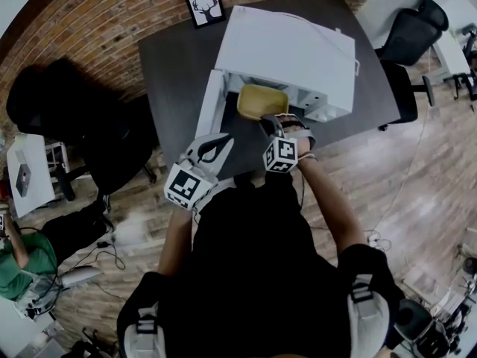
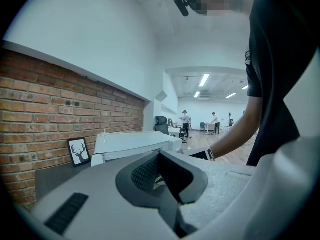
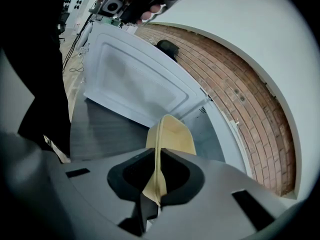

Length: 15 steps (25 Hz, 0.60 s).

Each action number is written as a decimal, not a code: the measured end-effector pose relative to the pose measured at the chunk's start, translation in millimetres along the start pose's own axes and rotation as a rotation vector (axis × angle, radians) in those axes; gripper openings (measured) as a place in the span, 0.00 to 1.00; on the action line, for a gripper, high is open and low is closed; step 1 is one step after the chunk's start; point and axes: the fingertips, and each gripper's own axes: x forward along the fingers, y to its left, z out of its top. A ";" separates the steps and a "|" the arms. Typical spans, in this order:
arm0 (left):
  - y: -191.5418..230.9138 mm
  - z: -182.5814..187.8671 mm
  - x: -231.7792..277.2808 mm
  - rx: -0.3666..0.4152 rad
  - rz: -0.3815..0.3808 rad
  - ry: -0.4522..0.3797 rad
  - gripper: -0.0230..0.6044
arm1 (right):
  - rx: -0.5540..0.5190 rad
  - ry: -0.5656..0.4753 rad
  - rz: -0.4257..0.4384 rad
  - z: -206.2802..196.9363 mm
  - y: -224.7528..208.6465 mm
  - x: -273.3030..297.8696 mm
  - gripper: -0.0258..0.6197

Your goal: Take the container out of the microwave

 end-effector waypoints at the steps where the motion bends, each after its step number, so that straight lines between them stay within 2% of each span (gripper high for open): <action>1: 0.2 -0.5 0.5 -0.001 -0.002 0.001 0.04 | -0.010 0.001 0.000 1.3 0.6 -3.1 0.09; 7: 2.5 -0.4 1.6 -0.005 -0.001 0.002 0.04 | -0.068 -0.016 -0.005 10.6 -3.1 -29.8 0.10; 15: 3.6 -3.8 -1.1 -0.004 0.002 0.003 0.04 | -0.058 -0.048 -0.045 22.8 -19.2 -67.2 0.10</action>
